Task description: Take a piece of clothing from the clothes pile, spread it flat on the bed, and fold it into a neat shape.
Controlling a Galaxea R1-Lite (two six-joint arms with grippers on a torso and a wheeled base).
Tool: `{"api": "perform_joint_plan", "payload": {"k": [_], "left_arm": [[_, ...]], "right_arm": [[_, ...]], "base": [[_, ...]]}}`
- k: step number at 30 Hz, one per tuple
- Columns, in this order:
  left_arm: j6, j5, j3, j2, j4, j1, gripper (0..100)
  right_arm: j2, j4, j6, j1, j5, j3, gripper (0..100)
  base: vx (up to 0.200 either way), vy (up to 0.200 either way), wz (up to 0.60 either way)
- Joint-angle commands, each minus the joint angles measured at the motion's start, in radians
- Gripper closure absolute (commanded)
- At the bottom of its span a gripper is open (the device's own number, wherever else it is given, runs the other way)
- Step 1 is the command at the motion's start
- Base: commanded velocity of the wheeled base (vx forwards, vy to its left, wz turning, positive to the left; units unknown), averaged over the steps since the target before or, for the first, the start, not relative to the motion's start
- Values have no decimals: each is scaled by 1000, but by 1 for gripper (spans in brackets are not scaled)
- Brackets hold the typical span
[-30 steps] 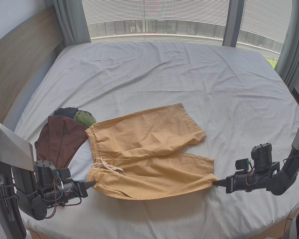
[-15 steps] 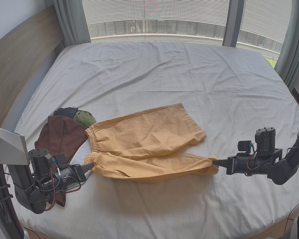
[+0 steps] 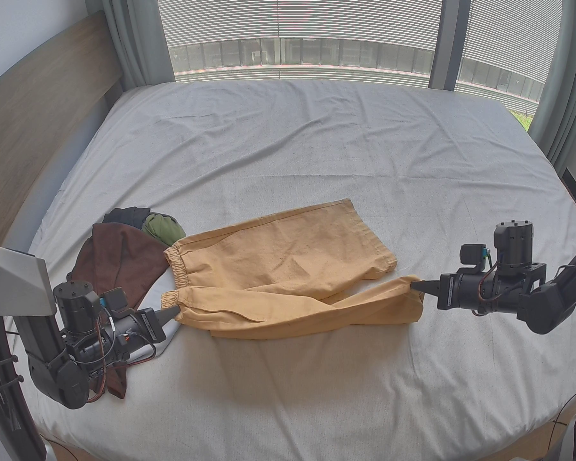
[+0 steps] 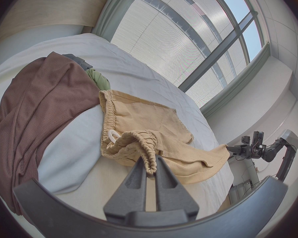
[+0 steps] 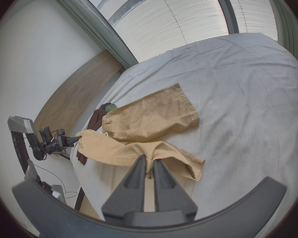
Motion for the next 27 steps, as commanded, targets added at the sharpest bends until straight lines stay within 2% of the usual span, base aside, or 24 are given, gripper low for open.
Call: {"api": "perform_joint_plan", "payload": {"k": [1,27], "left_arm": [[-5,11,-17,-5,-1,0,100],[-103,120,-132,-2,1,2,100]], "right_arm": [[-4,11,0,-4,1,-42,100],[73,184,27,-35,-1,-412,100]], "base": [[0,0,0],[0,0,0]]}}
